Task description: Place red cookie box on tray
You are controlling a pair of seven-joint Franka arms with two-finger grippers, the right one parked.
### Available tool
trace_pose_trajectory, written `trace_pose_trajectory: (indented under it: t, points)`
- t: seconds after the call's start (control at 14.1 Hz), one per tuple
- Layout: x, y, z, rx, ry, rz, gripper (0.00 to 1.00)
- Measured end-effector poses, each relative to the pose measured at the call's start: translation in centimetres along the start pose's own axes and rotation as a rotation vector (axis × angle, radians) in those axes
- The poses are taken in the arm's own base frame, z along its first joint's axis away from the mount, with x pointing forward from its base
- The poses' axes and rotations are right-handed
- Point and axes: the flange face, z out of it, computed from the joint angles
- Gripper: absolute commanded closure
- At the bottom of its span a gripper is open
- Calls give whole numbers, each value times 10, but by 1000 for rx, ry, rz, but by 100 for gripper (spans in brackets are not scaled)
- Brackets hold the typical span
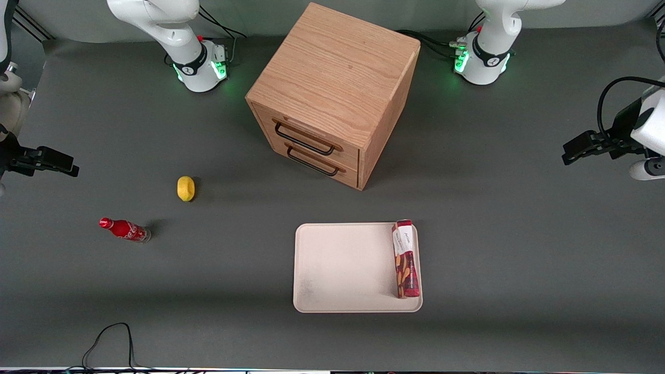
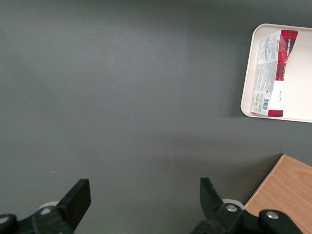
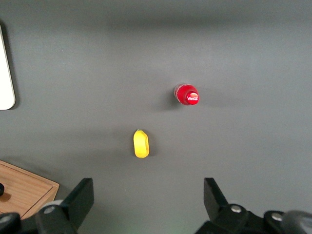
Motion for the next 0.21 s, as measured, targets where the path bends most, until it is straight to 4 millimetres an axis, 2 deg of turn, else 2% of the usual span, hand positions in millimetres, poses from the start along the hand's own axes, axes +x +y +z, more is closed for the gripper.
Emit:
trace_pose_trajectory:
  t: [0.21]
  points:
    - [-1,-1,1,1,-8,25,0]
